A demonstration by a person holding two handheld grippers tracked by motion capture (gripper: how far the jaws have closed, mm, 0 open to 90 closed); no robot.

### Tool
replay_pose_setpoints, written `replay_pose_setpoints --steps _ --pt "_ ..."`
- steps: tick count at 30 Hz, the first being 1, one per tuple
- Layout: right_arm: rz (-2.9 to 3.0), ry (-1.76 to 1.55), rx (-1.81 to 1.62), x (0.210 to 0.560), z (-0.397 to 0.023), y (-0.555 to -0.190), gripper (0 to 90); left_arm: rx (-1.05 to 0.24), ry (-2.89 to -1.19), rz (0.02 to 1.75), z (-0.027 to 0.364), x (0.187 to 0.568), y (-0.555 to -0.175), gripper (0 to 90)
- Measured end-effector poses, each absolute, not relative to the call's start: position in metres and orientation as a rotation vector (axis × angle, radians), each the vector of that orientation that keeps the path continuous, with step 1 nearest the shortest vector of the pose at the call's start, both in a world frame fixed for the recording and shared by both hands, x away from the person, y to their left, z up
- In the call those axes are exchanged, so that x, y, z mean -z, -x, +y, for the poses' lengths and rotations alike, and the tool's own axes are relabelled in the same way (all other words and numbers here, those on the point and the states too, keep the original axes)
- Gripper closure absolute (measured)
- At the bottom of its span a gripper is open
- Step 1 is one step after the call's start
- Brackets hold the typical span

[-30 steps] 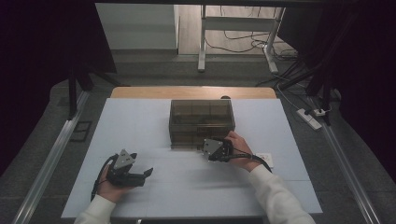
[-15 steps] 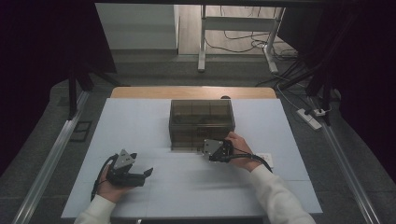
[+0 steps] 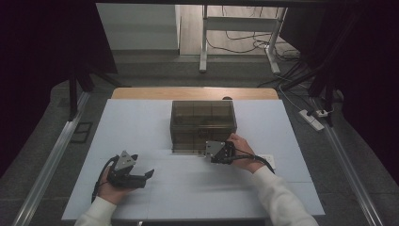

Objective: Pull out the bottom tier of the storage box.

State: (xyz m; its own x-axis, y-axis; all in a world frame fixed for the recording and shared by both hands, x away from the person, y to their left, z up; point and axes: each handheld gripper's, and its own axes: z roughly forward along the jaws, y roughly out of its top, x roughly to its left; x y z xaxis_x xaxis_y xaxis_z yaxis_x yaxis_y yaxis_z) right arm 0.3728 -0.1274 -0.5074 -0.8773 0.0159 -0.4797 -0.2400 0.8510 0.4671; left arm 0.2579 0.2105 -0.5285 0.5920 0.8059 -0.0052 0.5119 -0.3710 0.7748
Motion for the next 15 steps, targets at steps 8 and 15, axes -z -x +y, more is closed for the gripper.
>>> replay_pose_setpoints --steps 8,15 --pt "2.565 0.153 -0.723 0.5064 -0.1286 -0.3712 72.5 -0.489 -2.053 1.043 0.2106 0.5284 -0.2577 13.8" --pt "2.574 0.176 -0.721 0.5053 -0.1291 -0.3714 72.9 -0.489 -2.053 1.043 0.2106 0.5286 -0.2578 13.8"
